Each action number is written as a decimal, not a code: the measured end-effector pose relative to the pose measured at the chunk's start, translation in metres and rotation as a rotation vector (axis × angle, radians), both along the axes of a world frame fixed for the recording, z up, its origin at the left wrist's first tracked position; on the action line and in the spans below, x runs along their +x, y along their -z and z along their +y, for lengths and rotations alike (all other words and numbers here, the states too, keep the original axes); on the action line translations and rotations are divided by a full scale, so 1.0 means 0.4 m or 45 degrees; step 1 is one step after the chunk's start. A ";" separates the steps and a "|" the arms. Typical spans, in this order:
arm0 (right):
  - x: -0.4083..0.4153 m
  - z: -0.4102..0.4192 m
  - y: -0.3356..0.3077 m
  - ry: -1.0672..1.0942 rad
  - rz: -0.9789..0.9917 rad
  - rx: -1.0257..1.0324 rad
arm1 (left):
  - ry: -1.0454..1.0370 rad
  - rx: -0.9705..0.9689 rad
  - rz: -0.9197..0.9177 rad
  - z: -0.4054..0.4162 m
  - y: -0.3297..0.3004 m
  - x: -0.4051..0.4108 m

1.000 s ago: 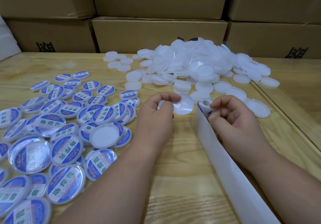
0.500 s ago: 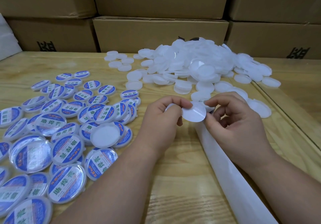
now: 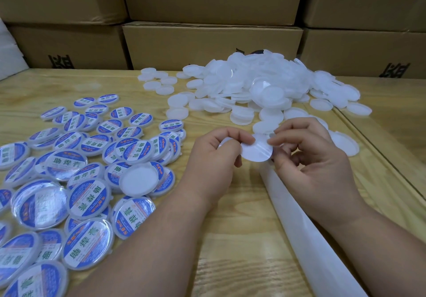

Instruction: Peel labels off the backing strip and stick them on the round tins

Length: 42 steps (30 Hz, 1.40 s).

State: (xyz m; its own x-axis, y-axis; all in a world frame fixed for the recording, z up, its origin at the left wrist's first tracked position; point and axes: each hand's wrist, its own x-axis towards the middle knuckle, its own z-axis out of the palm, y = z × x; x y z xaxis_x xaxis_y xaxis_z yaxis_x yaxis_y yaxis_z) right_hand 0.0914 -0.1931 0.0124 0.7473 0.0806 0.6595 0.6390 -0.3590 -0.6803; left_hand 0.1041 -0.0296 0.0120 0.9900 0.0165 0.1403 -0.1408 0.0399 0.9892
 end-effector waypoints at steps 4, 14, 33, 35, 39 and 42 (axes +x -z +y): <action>-0.003 0.003 0.001 0.035 0.072 0.014 | 0.004 -0.017 0.000 0.000 -0.002 0.000; -0.003 0.000 -0.013 0.103 0.053 0.278 | 0.151 -0.373 0.004 0.018 -0.013 -0.002; -0.002 0.018 -0.012 -0.208 0.513 0.504 | 0.189 -0.502 0.084 0.010 -0.010 0.007; -0.002 0.022 -0.009 -0.213 0.542 0.457 | 0.266 -0.471 0.084 0.011 -0.010 0.005; 0.002 0.023 -0.003 -0.191 0.562 0.406 | 0.322 -0.410 0.073 0.011 -0.011 0.008; 0.006 0.021 -0.001 -0.160 0.565 0.408 | 0.324 -0.372 0.072 0.009 -0.007 0.013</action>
